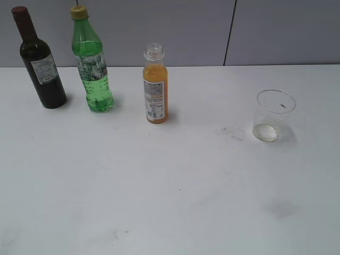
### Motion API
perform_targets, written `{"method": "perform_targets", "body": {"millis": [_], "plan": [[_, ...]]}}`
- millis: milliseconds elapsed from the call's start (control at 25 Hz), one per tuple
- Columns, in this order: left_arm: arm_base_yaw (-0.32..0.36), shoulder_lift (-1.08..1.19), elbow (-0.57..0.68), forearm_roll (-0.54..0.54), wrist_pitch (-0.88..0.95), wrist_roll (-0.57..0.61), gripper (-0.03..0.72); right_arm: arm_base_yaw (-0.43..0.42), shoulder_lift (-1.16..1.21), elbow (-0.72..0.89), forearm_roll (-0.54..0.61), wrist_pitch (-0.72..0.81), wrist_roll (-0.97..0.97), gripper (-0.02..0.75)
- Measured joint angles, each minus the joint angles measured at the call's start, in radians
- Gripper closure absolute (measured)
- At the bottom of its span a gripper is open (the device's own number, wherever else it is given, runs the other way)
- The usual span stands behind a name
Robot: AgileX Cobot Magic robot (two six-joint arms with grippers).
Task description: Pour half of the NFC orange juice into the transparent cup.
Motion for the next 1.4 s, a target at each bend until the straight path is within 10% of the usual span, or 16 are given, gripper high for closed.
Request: {"method": "perform_targets", "body": {"millis": [720,1400], "plan": [[0.000,0.000,0.000,0.000,0.000,0.000,0.101,0.000,0.005,-0.008,0.001,-0.028,-0.066,0.148],[0.000,0.000,0.000,0.000,0.000,0.000,0.101,0.000,0.509,0.060,0.013,-0.738,-0.148,0.148]]}}
